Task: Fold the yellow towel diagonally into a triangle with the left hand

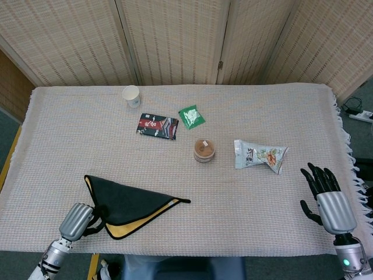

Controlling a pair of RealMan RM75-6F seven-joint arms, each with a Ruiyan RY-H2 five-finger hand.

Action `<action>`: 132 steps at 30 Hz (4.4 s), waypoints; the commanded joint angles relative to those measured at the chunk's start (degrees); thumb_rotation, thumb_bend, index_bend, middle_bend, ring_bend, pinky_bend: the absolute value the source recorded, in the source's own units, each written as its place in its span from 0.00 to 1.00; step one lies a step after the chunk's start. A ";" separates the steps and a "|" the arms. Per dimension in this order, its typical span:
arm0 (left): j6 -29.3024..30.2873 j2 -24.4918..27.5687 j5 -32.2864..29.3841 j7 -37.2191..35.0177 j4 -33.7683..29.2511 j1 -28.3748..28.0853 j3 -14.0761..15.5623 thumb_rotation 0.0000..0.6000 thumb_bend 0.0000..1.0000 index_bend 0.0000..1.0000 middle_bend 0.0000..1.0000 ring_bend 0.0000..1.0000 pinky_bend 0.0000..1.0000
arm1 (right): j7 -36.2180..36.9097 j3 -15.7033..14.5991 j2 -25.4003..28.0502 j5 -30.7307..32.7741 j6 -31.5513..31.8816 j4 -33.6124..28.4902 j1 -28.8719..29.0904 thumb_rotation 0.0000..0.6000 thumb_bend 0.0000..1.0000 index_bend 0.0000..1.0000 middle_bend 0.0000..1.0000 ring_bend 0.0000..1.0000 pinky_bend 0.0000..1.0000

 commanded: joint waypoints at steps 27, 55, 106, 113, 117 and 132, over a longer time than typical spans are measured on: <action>-2.95 7.66 -2.28 -2.30 -7.02 -3.65 -7.83 1.00 0.44 0.37 1.00 1.00 1.00 | -0.09 0.20 -0.45 0.16 -0.32 0.57 0.23 1.00 0.45 0.00 0.00 0.00 0.00; -21.91 8.39 -11.71 -1.05 -1.26 -9.06 -7.60 0.70 0.58 0.29 1.00 1.00 1.00 | -0.72 1.21 -1.00 3.50 -2.63 1.90 0.95 1.00 0.45 0.00 0.00 0.00 0.00; 5.05 16.03 -13.73 4.72 -7.14 4.56 -14.23 0.87 0.47 0.09 0.32 0.28 0.30 | -0.31 -0.05 -0.86 0.12 -1.23 0.59 0.87 1.00 0.45 0.00 0.00 0.00 0.00; 18.96 15.32 -8.71 13.59 -10.16 11.41 -12.86 0.96 0.42 0.10 0.18 0.08 0.00 | 0.53 0.90 -1.19 1.34 -2.20 1.75 1.66 1.00 0.45 0.00 0.00 0.00 0.00; 12.85 16.26 -9.54 12.72 -14.06 12.73 -8.41 0.98 0.39 0.11 0.16 0.04 0.00 | 0.63 0.70 -1.08 1.61 -3.31 1.53 2.07 1.00 0.45 0.00 0.00 0.00 0.00; -1.74 19.93 -9.67 14.14 -19.48 8.91 -5.22 1.00 0.35 0.09 0.10 0.03 0.00 | 0.16 -0.78 -0.15 -1.57 -0.73 -0.02 1.01 1.00 0.45 0.00 0.00 0.00 0.00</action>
